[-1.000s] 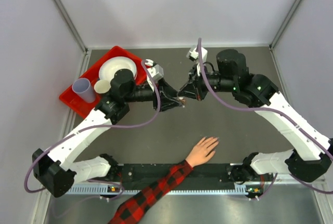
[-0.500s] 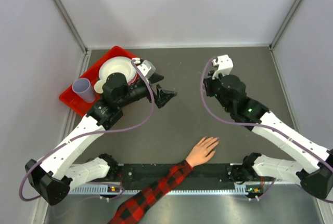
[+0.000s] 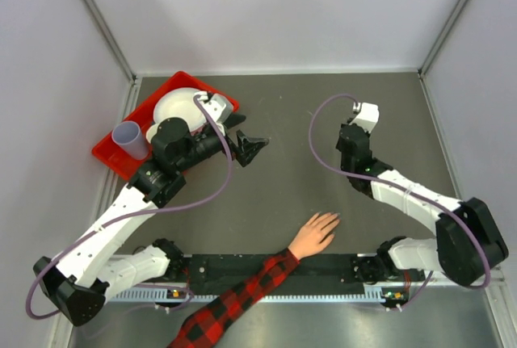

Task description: Paint the nails

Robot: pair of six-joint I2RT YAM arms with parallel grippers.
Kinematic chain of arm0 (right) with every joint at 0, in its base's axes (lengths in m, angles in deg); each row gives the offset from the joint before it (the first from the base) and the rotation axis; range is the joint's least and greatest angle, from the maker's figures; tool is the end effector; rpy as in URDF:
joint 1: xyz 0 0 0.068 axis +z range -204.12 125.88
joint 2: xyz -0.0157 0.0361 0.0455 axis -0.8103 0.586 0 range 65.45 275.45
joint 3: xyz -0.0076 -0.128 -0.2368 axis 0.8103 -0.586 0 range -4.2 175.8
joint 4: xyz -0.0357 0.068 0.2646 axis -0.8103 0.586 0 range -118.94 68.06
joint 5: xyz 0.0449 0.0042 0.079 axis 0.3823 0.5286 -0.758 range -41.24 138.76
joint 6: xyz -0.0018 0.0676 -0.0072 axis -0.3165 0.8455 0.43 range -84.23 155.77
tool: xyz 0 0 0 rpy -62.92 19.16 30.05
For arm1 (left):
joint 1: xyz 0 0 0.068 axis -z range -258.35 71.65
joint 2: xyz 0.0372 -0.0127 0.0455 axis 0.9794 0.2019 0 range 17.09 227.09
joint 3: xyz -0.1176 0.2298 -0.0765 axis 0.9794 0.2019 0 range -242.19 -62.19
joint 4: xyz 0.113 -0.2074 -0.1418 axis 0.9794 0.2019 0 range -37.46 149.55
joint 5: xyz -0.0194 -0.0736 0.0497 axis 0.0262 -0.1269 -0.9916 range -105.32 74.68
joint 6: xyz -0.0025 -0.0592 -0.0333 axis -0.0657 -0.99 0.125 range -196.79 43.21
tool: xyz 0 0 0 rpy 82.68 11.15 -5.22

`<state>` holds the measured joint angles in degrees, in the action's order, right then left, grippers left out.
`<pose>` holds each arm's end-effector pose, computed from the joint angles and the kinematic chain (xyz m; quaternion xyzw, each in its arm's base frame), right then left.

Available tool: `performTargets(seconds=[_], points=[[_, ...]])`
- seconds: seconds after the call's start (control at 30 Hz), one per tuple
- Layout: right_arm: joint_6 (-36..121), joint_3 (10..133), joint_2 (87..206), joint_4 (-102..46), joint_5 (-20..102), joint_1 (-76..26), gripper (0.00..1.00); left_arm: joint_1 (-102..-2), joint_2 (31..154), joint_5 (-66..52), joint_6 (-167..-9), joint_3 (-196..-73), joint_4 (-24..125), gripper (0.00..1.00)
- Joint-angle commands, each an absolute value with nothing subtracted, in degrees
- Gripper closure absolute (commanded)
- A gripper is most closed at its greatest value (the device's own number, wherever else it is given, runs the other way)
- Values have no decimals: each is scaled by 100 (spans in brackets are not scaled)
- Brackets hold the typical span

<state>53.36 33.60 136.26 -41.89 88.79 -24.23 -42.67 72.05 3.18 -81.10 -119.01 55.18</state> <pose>0.2725 0.1160 0.2283 0.1125 0.7865 -0.0399 0.6059 0.1964 -0.1623 0.3933 0.2986 0.6459 -0.3446 0.6122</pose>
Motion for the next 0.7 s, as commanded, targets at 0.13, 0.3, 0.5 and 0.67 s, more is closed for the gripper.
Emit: performTargets(seconds=[0.13,0.3,0.5,0.67], points=[[5924,3420,14472,-5407,8726,-2635,99,-4275,7132,296,-8136,-11826,5142,1],[5977,3412,15035,-5618,8734,-2644,98,-4275,7141,322,-8145,-11818,5131,1],[5924,3377,15395,-5732,8638,-2635,96,-4275,7167,401,-8171,-11818,5114,1],[5898,3342,15562,-5706,8532,-2609,92,-4275,7158,454,-8171,-11800,5096,1]])
